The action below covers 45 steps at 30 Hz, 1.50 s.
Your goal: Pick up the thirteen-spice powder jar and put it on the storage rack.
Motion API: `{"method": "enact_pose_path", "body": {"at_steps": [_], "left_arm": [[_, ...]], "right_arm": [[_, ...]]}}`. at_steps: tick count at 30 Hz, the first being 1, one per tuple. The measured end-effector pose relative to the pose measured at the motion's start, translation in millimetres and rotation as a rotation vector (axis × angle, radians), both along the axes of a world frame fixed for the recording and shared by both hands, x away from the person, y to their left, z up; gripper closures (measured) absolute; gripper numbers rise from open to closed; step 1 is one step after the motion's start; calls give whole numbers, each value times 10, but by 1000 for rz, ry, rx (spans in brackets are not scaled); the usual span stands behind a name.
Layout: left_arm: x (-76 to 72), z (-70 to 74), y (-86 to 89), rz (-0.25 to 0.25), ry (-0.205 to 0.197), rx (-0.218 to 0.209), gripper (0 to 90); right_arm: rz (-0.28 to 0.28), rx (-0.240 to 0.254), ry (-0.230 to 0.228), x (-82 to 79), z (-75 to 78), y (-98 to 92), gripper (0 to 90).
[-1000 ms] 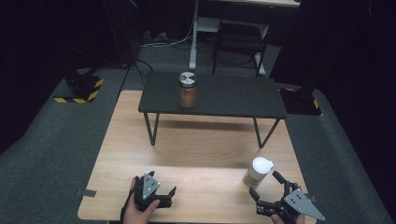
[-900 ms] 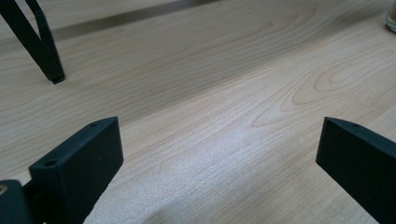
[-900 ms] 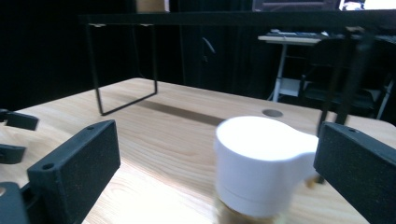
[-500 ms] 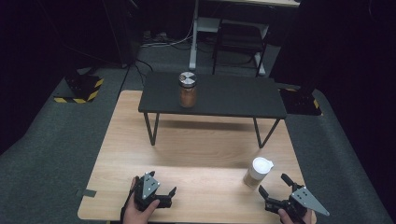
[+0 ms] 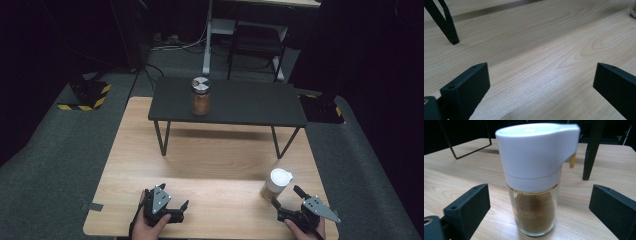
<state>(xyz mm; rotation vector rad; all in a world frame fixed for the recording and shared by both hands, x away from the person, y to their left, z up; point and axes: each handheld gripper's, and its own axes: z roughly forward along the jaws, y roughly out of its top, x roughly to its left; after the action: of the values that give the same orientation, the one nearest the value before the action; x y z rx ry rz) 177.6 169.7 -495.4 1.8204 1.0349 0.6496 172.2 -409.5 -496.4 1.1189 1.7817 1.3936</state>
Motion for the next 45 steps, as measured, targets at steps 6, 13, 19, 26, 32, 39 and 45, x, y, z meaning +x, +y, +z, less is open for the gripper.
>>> {"method": "enact_pose_path", "body": {"at_steps": [6,13,19,26,32,39,45], "left_arm": [[-4,-13,23,0,-3,-15,10],[-3,-20,43,-1,-2,-26,11],[-2,-23,47,2,-1,-32,11],[-10,-25,46,7,-1,-33,11],[-12,-25,53,8,1,-38,11],[-9,-26,62,5,2,-40,11],[-7,-23,60,0,2,-36,11]], "right_arm": [[5,-30,11,77,-22,140,81],[-33,-31,16,167,-37,282,171],[-50,-41,10,200,-36,354,236],[-70,-25,0,218,-32,389,288],[-78,-10,1,230,-12,400,291],[-84,-11,14,247,32,412,302],[-69,-18,-12,223,108,434,303]]}}
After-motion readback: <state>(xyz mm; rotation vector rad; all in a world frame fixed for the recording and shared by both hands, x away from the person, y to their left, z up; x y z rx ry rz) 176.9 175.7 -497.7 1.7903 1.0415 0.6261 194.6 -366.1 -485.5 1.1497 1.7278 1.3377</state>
